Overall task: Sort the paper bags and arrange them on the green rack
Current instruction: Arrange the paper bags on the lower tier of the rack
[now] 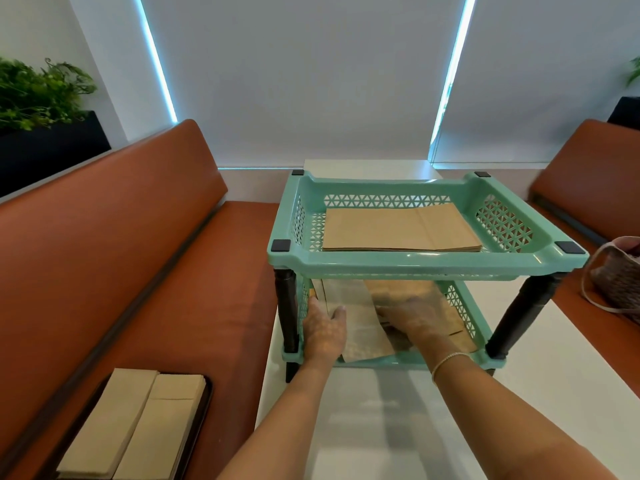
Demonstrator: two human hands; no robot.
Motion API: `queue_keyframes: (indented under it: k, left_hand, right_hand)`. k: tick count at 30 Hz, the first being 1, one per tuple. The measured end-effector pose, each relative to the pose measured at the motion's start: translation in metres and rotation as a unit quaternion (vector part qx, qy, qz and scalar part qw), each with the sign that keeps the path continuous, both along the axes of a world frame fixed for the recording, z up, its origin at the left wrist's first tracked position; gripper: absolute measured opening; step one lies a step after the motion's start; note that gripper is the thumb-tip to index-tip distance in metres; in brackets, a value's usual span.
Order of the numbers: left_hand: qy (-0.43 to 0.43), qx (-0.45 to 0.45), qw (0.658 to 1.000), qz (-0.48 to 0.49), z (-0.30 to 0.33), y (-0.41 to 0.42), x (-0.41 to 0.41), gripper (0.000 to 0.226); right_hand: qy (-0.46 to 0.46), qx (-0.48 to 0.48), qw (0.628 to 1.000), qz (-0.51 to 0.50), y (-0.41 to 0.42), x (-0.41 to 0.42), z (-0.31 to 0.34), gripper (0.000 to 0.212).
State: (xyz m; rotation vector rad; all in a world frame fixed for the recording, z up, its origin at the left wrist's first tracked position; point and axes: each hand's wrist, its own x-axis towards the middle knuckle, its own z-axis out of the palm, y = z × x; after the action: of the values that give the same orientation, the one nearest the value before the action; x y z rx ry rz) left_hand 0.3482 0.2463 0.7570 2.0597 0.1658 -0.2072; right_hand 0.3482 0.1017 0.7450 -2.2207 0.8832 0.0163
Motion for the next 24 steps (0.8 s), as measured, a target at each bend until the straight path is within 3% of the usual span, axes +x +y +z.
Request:
queue_keyframes:
  k: [5, 12, 16, 19, 21, 24]
  left_hand:
    - [-0.004, -0.01, 1.0, 0.0, 0.004, 0.001, -0.003, 0.046]
    - [-0.009, -0.015, 1.0, -0.002, 0.006, 0.001, -0.004, 0.047]
    - [-0.004, -0.018, 1.0, -0.003, 0.005, 0.001, -0.004, 0.044]
    - [0.001, -0.022, 1.0, -0.004, 0.004, 0.0, -0.003, 0.045]
    - [0.001, -0.023, 1.0, -0.006, 0.004, 0.0, -0.003, 0.046]
    - [0.001, -0.029, 1.0, -0.005, 0.006, 0.0, -0.005, 0.044]
  right_hand:
    - [0.012, -0.024, 1.0, 0.001, -0.004, 0.004, 0.004, 0.02]
    - [-0.119, -0.032, 0.987, -0.101, -0.037, -0.001, 0.027, 0.025]
    - [-0.204, 0.055, 0.96, -0.183, -0.054, -0.002, 0.042, 0.031]
    - [-0.274, 0.137, 0.925, -0.224, -0.057, -0.005, 0.048, 0.003]
    - [-0.311, 0.183, 0.903, -0.234, -0.056, -0.007, 0.052, 0.026]
    - [-0.284, 0.188, 0.919, -0.198, -0.053, -0.005, 0.054, 0.035]
